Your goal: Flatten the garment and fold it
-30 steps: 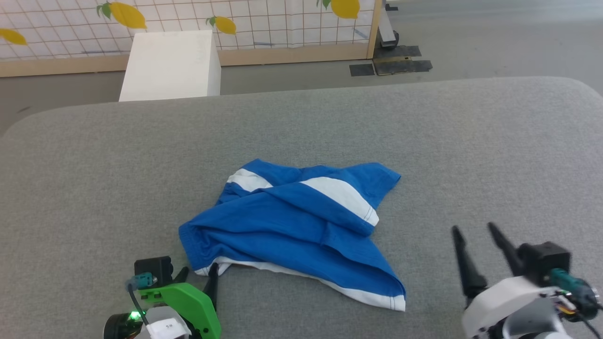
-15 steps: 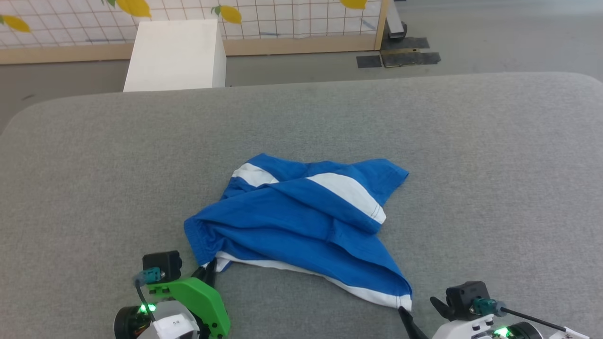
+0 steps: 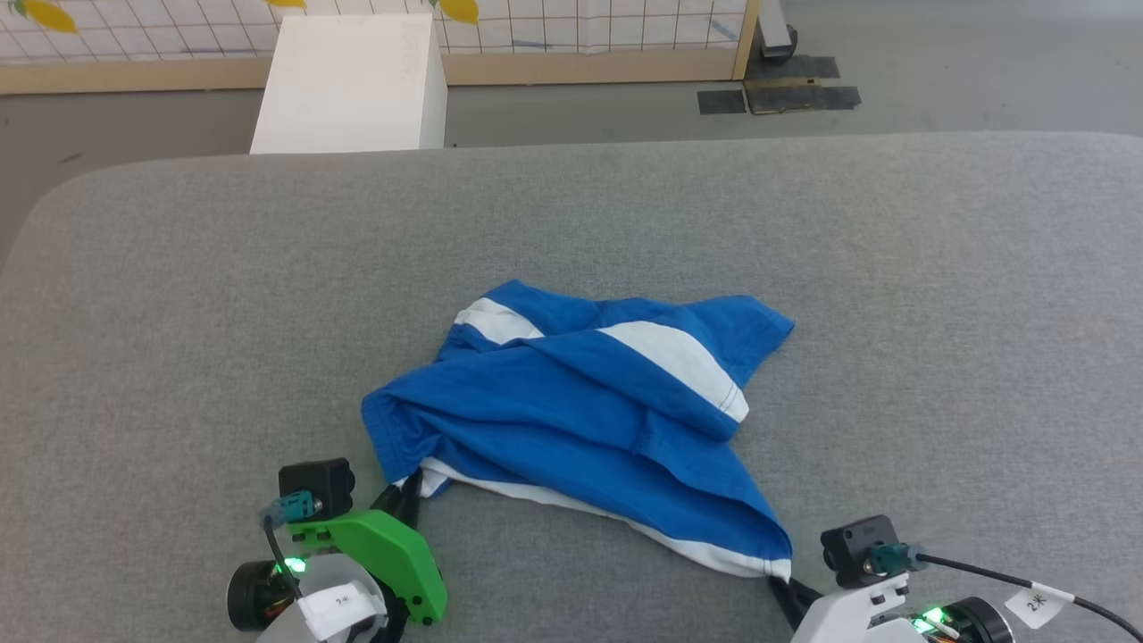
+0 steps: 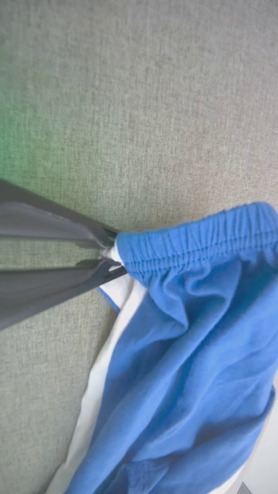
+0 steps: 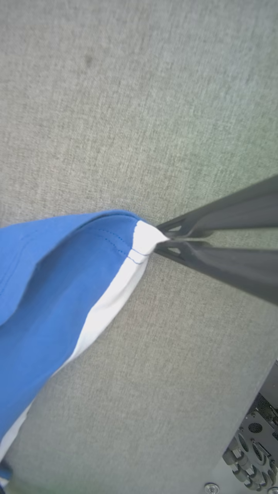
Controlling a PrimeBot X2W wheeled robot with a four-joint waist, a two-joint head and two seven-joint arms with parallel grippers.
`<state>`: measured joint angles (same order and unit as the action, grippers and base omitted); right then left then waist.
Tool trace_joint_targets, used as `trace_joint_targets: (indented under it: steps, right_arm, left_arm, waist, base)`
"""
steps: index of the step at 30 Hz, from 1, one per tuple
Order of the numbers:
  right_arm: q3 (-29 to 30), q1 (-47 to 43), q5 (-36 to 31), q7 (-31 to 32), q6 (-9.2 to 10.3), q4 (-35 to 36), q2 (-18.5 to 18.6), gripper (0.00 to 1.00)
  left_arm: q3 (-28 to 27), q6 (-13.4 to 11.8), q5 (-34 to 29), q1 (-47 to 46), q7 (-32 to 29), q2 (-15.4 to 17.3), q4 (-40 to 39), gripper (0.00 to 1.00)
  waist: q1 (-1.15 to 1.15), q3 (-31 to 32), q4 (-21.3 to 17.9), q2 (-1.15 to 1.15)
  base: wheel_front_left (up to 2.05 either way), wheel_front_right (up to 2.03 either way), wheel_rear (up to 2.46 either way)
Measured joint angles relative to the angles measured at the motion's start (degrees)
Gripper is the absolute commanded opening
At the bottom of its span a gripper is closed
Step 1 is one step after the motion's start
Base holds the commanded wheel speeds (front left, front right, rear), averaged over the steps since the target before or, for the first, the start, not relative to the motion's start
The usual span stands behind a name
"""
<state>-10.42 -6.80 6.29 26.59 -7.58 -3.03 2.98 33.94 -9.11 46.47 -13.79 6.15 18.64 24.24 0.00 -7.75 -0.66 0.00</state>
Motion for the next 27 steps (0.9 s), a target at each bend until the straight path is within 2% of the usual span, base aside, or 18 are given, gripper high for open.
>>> trace_joint_targets:
  steps: [4,8,11,14,18,22,27]
  right_arm:
    - [0.4,-0.2,1.3,0.1,0.0,1.8,0.0,0.0]
    - [1.4,-0.2,2.0,-0.1,0.0,6.3,0.0,0.0]
    - [1.9,0.5,1.7,0.5,0.0,10.7,0.0,0.0]
    - [1.9,3.9,1.7,2.0,0.0,14.9,1.6,0.0]
    - [1.1,13.8,2.0,4.4,0.0,17.3,7.3,0.0]
    - [-0.9,27.7,5.1,7.1,0.0,15.4,12.7,0.0]
    - [-3.9,46.5,7.1,9.0,-0.01,8.4,18.0,0.0]
  left_arm:
    - [-0.1,0.2,0.0,0.1,0.8,0.2,-1.3,0.0]
    - [-0.8,1.0,0.3,0.1,1.6,1.2,-6.0,0.0]
    - [-1.8,2.4,1.8,-0.6,1.0,2.1,-10.9,0.0]
    - [-2.5,4.4,3.3,-3.3,-1.8,3.2,-15.7,0.0]
    - [-3.5,6.0,5.0,-9.9,-7.1,5.4,-19.9,0.0]
    - [-5.5,6.8,9.4,-19.6,-14.1,5.3,-21.8,0.0]
    - [-7.6,5.0,11.3,-33.8,-20.9,4.1,-18.8,0.0]
  waist:
    - [0.0,0.9,-0.2,0.0]
    - [0.0,2.1,-0.6,0.0]
    - [0.0,2.8,-1.0,0.0]
    - [0.0,3.0,-1.4,0.0]
    - [0.0,2.3,-2.3,0.0]
    - [0.0,0.4,-3.1,0.0]
    - [0.0,-3.5,-4.0,0.0]
  base:
    - [0.0,0.0,0.0]
    - [0.0,0.0,0.0]
    - [0.0,0.0,0.0]
    - [0.0,0.0,0.0]
    - [0.0,0.0,0.0]
    - [0.0,0.0,0.0]
    - [0.0,0.0,0.0]
